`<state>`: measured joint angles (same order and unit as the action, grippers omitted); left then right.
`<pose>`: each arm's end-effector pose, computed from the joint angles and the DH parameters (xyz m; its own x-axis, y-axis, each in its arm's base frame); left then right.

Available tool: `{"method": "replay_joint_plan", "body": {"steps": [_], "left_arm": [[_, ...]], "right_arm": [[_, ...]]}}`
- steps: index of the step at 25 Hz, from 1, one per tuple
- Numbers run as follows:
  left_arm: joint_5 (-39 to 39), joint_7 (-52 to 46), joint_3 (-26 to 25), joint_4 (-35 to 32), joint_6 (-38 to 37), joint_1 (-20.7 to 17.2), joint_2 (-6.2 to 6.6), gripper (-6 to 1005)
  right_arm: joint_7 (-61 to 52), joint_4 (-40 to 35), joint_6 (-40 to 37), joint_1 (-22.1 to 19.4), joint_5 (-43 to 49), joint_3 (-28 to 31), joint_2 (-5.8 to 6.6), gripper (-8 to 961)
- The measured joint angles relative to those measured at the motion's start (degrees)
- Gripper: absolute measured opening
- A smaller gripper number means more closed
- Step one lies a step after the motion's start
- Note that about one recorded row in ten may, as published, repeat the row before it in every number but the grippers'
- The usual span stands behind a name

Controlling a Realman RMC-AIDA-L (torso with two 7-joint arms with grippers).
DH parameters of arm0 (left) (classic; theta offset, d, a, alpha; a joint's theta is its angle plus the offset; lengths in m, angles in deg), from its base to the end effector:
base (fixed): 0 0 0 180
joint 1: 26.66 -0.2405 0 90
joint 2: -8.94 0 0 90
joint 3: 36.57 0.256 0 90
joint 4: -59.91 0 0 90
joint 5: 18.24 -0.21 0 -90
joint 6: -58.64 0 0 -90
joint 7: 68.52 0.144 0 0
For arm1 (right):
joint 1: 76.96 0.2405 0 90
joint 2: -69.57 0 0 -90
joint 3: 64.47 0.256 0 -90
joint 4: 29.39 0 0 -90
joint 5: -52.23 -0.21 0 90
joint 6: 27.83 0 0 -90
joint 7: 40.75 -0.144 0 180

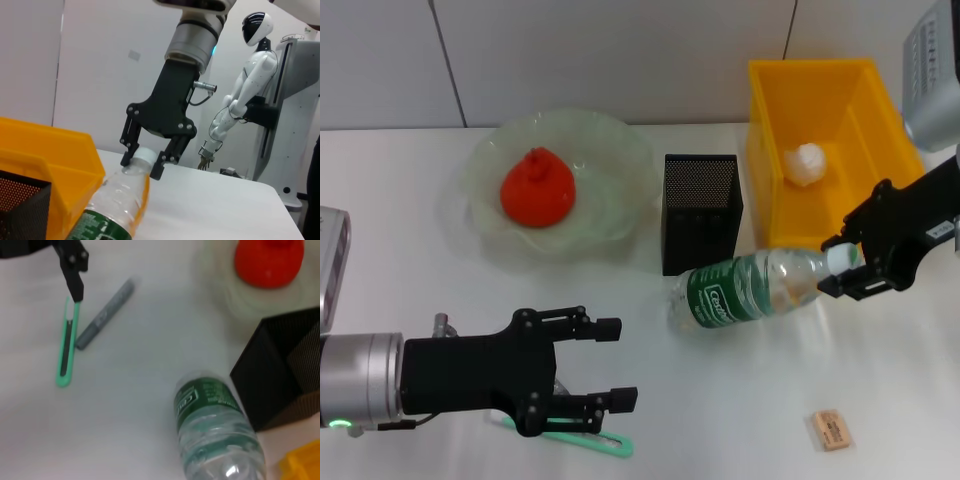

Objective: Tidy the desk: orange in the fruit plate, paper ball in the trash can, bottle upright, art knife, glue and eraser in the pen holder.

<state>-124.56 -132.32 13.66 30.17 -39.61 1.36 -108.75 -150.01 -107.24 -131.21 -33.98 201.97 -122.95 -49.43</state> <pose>-0.2541 0.2858 -0.0237 0.8091 0.1838 0.5582 0.2233 -0.9748 -0.0026 0.1585 0.3697 0.0557 0.9339 -0.2060 0.2923 -0.1351 -0.9601 -0.2448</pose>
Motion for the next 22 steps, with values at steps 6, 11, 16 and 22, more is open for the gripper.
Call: {"method": "replay_joint_plan", "body": {"steps": [6,11,16,22], "left_arm": [[0.16,-0.03,-0.05,-0.49,-0.07,0.02,0.07,769],[0.20,-0.23,-0.04,-0.61,-0.09,0.02,0.04,769],[0.24,-0.31,-0.04,-0.60,-0.10,0.08,0.05,769],[0.24,-0.36,-0.04,-0.59,-0.10,0.11,0.09,768]], "right_arm": [[1.17,-1.31,0.11,-0.01,-2.54,1.41,-0.03,437],[1.97,-1.76,0.56,-0.14,-4.76,2.17,0.01,438],[2.97,-1.99,1.24,-0.79,-7.52,2.70,0.02,438],[4.26,-2.21,1.99,-1.61,-11.11,3.95,-0.02,438]]}}
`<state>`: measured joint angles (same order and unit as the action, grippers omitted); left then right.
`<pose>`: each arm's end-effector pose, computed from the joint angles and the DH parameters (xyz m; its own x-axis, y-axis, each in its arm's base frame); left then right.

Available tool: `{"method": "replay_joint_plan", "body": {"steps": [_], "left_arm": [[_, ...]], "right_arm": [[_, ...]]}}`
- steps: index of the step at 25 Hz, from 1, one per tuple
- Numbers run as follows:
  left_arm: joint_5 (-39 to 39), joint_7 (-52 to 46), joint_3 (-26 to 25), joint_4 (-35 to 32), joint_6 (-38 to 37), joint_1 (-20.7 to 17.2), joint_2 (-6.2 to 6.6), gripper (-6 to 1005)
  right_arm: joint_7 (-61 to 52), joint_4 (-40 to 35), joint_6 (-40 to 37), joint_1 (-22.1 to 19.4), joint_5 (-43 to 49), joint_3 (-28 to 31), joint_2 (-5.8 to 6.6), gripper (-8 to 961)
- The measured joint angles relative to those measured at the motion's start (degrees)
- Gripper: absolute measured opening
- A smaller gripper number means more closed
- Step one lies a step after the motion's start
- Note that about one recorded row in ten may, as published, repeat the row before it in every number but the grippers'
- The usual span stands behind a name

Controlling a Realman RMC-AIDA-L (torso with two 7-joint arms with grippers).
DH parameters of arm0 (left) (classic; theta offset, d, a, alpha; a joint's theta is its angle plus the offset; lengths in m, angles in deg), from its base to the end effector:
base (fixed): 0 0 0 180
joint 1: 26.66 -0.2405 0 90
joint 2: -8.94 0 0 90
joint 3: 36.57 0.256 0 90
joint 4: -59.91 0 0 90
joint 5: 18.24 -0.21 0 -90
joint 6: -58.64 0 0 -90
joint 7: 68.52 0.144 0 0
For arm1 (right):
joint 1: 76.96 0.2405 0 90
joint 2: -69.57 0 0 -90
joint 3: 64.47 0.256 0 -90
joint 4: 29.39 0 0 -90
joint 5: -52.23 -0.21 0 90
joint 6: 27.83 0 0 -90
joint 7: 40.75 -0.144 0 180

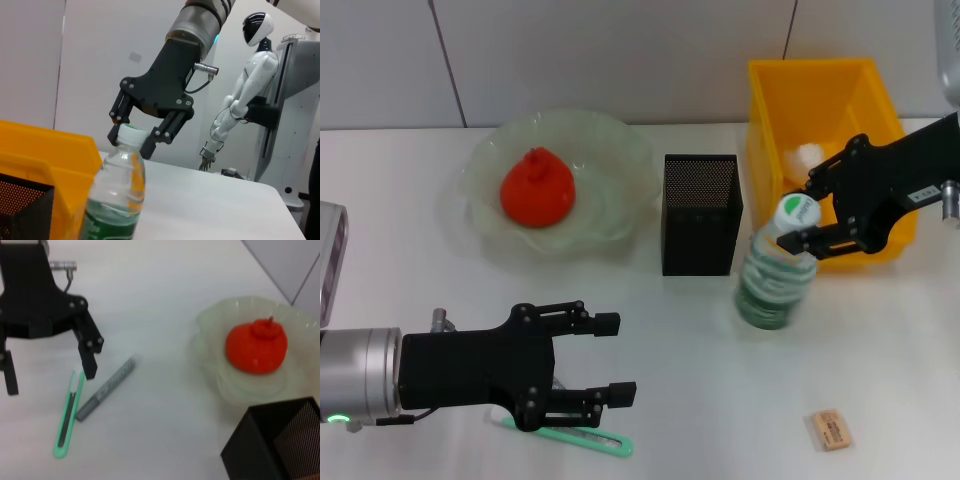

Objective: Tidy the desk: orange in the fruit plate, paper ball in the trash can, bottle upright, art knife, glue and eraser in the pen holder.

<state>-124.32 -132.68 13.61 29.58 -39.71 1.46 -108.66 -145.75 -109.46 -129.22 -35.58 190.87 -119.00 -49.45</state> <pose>-0.2528 0.2880 -0.0213 0.8098 0.1777 0.5592 0.2198 -0.9755 -0.0084 0.1410 0.3707 0.0655 0.9906 -0.0976 0.0956 -0.0692 -0.9618 -0.2650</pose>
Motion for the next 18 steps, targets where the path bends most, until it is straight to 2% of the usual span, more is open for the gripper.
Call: {"method": "replay_joint_plan", "body": {"steps": [10,18], "left_arm": [[0.00,0.01,0.00,0.01,0.01,-0.01,-0.05,768],[-0.01,0.32,-0.20,0.01,0.01,-0.62,-0.12,768]], "right_arm": [[2.99,1.50,3.84,-2.79,-9.63,1.52,-0.07,437],[6.49,8.81,6.97,-3.53,-18.50,1.53,-0.01,437]]}}
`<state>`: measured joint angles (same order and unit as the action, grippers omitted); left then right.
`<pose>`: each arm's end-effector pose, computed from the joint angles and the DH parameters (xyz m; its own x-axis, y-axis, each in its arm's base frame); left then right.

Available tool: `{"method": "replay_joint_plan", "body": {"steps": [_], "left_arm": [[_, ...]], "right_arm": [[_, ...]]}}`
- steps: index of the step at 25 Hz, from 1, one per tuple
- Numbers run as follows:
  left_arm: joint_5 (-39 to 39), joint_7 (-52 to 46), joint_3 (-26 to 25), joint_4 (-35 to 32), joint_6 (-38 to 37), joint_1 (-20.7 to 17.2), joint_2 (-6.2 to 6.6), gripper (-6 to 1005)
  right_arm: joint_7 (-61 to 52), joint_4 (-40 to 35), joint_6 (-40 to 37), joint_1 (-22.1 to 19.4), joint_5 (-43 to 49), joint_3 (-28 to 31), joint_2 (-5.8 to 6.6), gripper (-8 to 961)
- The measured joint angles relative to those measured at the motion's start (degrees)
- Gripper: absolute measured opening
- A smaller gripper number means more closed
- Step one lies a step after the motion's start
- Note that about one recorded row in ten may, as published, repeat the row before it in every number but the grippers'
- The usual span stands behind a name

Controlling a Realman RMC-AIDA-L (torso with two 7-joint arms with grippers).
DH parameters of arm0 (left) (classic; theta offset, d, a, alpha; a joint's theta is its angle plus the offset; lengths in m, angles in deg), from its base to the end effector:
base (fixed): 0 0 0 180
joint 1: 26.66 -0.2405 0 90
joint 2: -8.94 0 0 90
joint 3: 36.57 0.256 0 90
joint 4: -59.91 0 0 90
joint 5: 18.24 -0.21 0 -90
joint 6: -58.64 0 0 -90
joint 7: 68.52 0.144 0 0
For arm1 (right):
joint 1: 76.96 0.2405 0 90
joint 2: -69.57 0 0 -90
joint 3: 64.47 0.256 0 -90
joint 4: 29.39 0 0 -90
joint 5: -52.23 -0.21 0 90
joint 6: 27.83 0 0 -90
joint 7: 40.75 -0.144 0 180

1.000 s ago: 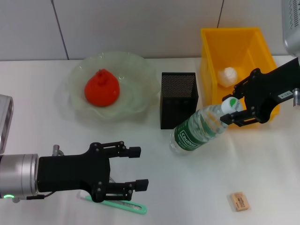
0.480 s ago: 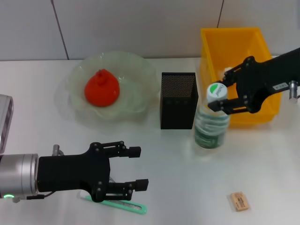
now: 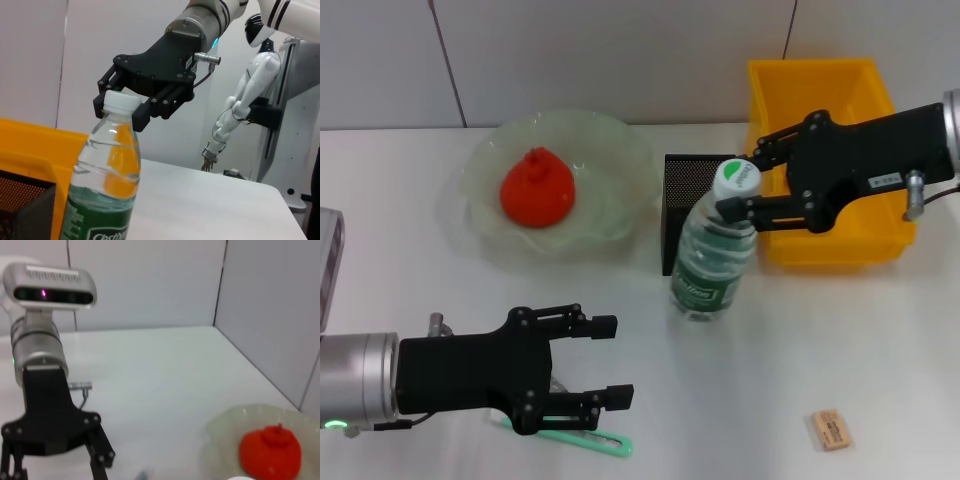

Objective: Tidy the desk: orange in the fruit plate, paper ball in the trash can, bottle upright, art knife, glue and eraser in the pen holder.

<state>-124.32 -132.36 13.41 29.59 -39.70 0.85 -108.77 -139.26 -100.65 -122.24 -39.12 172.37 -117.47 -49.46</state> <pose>-0.2555 0.2853 -0.0216 0.8070 0.1813 0.5620 0.2275 -0.9737 -0.0126 0.1414 0.3715 0.0524 0.9718 -0.0484 -0.2309 -0.1049 -0.9653 -0.2391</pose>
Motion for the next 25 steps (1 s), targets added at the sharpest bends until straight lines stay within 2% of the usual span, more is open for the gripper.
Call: {"method": "replay_joint_plan", "body": {"steps": [4,10,19,25], "left_arm": [[0.01,0.07,-1.01,0.00,0.00,-0.82,0.18,768],[0.04,0.77,-3.18,-0.03,-0.05,-2.08,0.44,768],[0.15,1.37,-5.52,-0.01,-0.03,-4.27,1.93,769],[0.20,1.55,-7.41,0.02,-0.05,-5.27,2.76,769]], "right_arm": [[1.89,4.61,1.35,0.66,-4.10,-0.66,0.02,438],[3.40,8.47,1.91,2.04,-5.50,-0.70,-0.02,438],[7.80,17.18,5.41,5.22,-10.02,-1.00,-0.17,438],[9.94,22.46,10.89,7.98,-13.63,-6.98,-0.30,437]]}}
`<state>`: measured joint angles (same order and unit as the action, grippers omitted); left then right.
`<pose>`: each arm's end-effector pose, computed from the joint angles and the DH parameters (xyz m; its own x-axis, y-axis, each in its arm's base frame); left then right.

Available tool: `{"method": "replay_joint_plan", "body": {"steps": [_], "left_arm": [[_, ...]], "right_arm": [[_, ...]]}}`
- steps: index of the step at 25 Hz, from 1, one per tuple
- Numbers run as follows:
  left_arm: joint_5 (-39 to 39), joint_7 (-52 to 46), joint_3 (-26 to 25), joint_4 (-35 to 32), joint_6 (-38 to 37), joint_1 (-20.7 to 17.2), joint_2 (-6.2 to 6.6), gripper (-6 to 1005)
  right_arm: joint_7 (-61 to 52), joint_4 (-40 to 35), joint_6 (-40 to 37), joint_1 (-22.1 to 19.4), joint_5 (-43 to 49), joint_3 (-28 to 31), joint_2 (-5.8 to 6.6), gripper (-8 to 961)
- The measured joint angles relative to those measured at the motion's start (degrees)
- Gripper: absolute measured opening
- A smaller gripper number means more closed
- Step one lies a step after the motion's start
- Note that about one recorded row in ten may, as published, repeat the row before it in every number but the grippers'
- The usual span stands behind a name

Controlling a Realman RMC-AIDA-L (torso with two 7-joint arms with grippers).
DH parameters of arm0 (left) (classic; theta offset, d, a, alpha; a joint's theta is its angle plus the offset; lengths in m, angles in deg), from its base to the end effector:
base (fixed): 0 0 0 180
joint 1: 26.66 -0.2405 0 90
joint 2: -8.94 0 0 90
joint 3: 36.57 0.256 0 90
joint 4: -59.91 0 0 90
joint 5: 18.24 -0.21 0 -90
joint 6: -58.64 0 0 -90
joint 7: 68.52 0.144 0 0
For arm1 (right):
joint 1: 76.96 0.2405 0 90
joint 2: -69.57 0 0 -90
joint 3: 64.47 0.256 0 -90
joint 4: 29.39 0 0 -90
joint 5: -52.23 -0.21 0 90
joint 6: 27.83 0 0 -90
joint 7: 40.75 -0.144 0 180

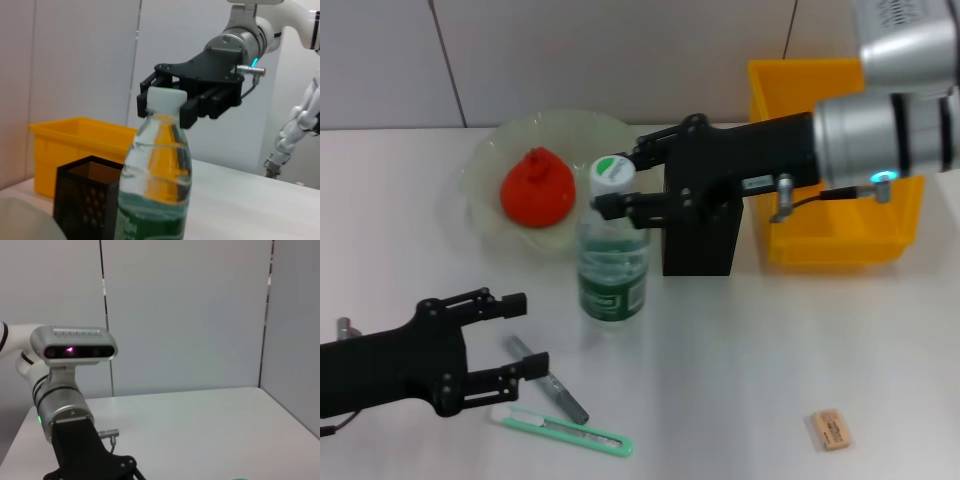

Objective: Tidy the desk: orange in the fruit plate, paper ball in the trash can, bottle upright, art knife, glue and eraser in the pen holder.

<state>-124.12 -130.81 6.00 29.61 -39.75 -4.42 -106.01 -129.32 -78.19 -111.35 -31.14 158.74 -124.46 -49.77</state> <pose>-0.2958 0.2751 0.0125 0.7815 0.2007 0.5908 0.3488 -0.9256 -0.1470 0.1103 0.3902 -0.0140 0.9110 -0.0290 -0.4115 -0.0850 -0.9893 -0.1183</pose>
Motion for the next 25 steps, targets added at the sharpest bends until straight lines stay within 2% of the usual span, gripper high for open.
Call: {"method": "replay_joint_plan", "body": {"steps": [4,9,14,25], "left_arm": [[-0.01,0.55,-1.54,0.00,0.16,-0.62,0.77,769],[-0.06,1.15,-4.75,0.01,0.35,-1.34,2.00,769],[-0.09,1.63,-5.93,0.13,0.40,-1.56,2.66,769],[-0.01,4.15,-6.46,0.27,0.70,-1.68,2.30,768]], "right_arm": [[1.81,2.98,5.19,1.67,-5.34,-6.11,-0.10,437],[2.17,5.16,9.95,3.37,-9.01,-10.21,-0.20,437],[2.32,6.50,13.38,5.23,-11.50,-13.44,-0.28,437],[3.03,14.60,21.15,12.95,-14.25,-16.62,-0.43,437]]}}
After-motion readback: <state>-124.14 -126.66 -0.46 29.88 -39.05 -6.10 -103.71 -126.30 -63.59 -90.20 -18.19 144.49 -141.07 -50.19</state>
